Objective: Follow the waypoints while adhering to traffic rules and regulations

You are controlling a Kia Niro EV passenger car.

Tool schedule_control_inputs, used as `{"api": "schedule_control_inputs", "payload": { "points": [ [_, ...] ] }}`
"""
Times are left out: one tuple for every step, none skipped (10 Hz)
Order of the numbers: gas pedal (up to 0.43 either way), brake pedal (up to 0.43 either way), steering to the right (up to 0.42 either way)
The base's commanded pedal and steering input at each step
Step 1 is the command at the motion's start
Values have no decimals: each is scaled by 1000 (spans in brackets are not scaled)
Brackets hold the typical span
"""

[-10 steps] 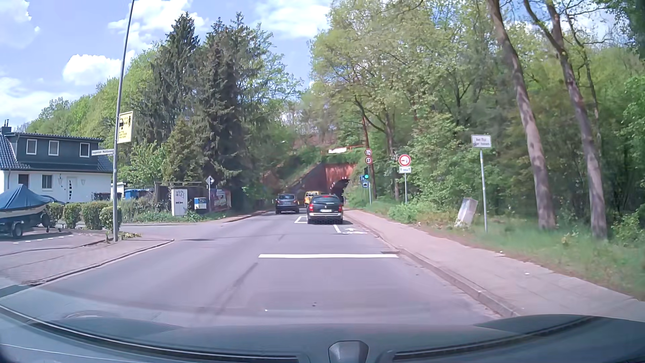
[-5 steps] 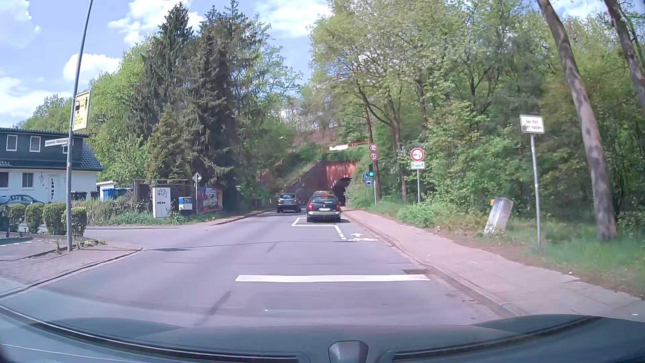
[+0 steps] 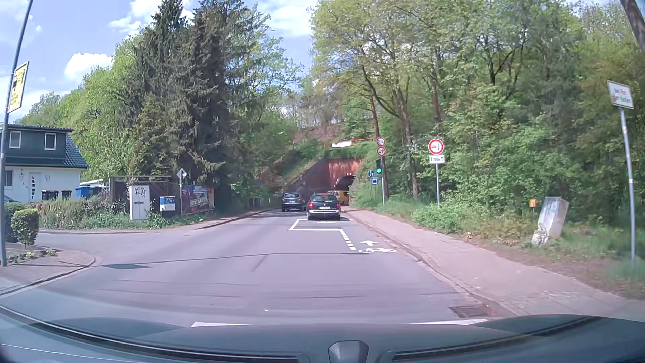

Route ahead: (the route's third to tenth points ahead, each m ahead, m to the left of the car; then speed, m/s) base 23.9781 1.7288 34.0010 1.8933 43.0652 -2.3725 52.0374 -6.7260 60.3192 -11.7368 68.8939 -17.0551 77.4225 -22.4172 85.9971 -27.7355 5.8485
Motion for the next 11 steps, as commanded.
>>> {"api": "schedule_control_inputs", "payload": {
  "points": [
    [130, 0, -8],
    [130, 0, -6],
    [130, 0, -6],
    [130, 0, -6],
    [130, 0, -6],
    [130, 0, -6],
    [130, 0, -5],
    [130, 0, -5],
    [130, 0, -5],
    [130, 0, -5],
    [130, 0, -5]
  ]
}}
